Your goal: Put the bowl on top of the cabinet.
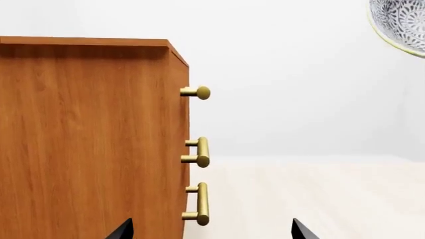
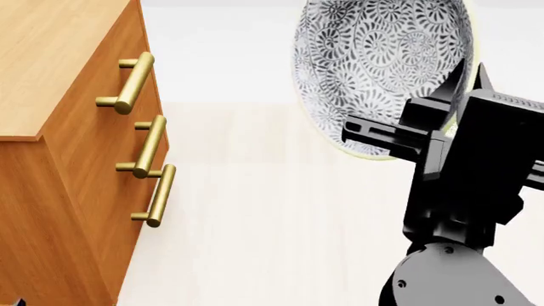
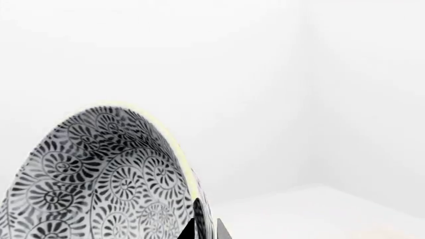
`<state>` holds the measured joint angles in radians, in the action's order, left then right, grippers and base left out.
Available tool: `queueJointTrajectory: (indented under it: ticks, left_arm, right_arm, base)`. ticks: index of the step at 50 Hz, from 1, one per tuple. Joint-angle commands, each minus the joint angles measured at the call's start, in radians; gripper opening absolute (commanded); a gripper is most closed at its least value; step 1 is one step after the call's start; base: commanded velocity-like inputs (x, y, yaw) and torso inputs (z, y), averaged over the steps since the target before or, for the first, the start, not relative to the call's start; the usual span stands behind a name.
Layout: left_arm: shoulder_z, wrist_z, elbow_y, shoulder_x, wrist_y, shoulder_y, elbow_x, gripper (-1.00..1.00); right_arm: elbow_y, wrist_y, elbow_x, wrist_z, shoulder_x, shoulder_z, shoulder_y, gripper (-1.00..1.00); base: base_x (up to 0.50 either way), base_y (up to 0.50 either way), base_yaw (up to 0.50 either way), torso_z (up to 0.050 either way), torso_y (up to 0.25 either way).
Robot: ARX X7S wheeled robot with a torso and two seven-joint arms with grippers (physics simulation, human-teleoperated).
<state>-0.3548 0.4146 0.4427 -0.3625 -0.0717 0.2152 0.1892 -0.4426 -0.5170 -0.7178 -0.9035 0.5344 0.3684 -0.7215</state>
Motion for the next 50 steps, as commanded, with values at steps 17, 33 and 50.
queueJointTrajectory:
  ticks: [17,33,50]
  left_arm:
    - [-0.072,0.023,0.376,-0.016,0.446,-0.183,-0.123,1.00]
    - [-0.116,-0.023,0.497,0.042,0.767,-0.386,-0.083,1.00]
    - [-0.187,0.050,0.604,0.102,1.079,-0.644,0.011,1.00]
  right_arm:
    - [0.070,0.175,0.075,0.219,-0.007,0.054,-0.019,-1.00]
    - [0.033,0.268,0.138,0.268,0.012,0.087,0.043,-1.00]
    - [-0.015,0.394,0.147,0.421,0.065,0.126,0.118,-1.00]
  base:
    - [0.00,0.00,0.00,0.000,0.001]
    - [0.00,0.00,0.00,0.000,0.000]
    - [0.00,0.00,0.00,0.000,0.001]
